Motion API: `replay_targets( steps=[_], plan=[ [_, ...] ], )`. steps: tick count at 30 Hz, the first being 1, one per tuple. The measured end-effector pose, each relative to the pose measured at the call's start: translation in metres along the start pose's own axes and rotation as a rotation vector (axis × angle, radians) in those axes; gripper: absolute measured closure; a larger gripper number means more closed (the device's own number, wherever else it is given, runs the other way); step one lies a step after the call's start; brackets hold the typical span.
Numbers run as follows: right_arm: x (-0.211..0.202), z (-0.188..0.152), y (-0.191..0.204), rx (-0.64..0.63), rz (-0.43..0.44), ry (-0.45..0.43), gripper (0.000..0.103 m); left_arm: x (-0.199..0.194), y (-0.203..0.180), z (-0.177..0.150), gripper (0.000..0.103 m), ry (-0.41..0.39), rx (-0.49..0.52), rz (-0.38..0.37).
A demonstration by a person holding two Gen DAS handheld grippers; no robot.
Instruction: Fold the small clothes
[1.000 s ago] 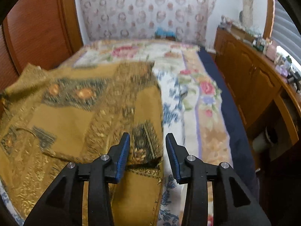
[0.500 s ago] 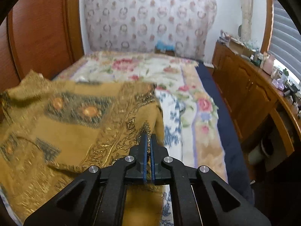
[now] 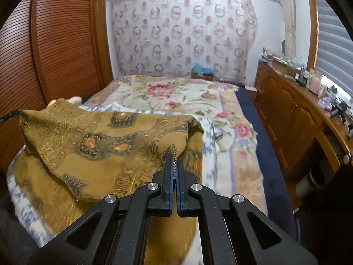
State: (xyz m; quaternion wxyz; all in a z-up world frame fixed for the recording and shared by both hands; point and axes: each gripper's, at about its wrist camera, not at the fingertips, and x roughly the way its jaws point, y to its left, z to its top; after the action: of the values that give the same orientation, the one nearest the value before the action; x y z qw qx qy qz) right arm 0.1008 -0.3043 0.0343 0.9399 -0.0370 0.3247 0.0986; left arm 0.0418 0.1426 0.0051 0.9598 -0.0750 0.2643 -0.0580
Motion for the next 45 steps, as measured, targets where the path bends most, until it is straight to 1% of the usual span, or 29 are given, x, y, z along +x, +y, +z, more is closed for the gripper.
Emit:
replay_targets(
  steps=[2, 7, 10, 13, 15, 17, 18, 22, 24, 28, 29, 32, 36, 41, 45],
  plan=[
    [-0.009, -0.014, -0.001, 0.001, -0.003, 0.025, 0.103, -0.010, 0.004, -0.016, 0.103, 0.015, -0.008, 0.006],
    [-0.026, -0.049, -0.005, 0.034, 0.005, 0.070, 0.103, -0.032, 0.017, -0.053, 0.103, 0.049, -0.066, 0.009],
    [-0.018, -0.066, -0.005, 0.048, 0.006, 0.110, 0.103, -0.033, 0.015, -0.068, 0.103, 0.079, -0.064, 0.015],
    [-0.008, -0.074, -0.001, 0.042, -0.011, 0.138, 0.103, -0.028, 0.012, -0.077, 0.103, 0.108, -0.048, 0.036],
    [-0.003, -0.073, 0.002, 0.037, -0.010, 0.135, 0.102, -0.028, 0.012, -0.080, 0.103, 0.109, -0.053, 0.032],
    [-0.002, -0.068, 0.007, 0.015, -0.026, 0.123, 0.095, -0.029, 0.009, -0.079, 0.103, 0.107, -0.050, 0.039],
    [-0.003, -0.066, 0.009, 0.003, -0.037, 0.114, 0.089, -0.030, 0.008, -0.078, 0.103, 0.105, -0.045, 0.042],
    [-0.003, -0.052, 0.018, -0.041, -0.069, 0.064, 0.079, -0.032, 0.003, -0.070, 0.103, 0.100, -0.031, 0.037],
    [0.001, -0.043, 0.026, -0.046, -0.045, 0.032, 0.075, -0.033, 0.002, -0.066, 0.103, 0.098, -0.026, 0.030],
    [0.020, -0.035, 0.047, -0.059, -0.001, 0.016, 0.065, -0.036, -0.007, -0.057, 0.103, 0.094, 0.003, 0.016],
    [0.027, -0.034, 0.053, -0.069, 0.008, 0.020, 0.064, -0.037, -0.010, -0.055, 0.103, 0.093, 0.011, 0.014],
    [0.050, -0.033, 0.070, -0.089, 0.039, 0.041, 0.062, -0.035, -0.015, -0.054, 0.099, 0.106, 0.033, 0.008],
    [0.076, -0.035, 0.085, -0.086, 0.096, 0.078, 0.062, -0.024, -0.017, -0.059, 0.093, 0.138, 0.052, 0.030],
    [0.095, -0.045, 0.098, -0.095, 0.123, 0.132, 0.062, -0.007, -0.016, -0.066, 0.090, 0.173, 0.051, 0.049],
    [0.103, -0.052, 0.105, -0.112, 0.120, 0.157, 0.062, 0.003, -0.014, -0.071, 0.088, 0.195, 0.049, 0.063]
  ],
)
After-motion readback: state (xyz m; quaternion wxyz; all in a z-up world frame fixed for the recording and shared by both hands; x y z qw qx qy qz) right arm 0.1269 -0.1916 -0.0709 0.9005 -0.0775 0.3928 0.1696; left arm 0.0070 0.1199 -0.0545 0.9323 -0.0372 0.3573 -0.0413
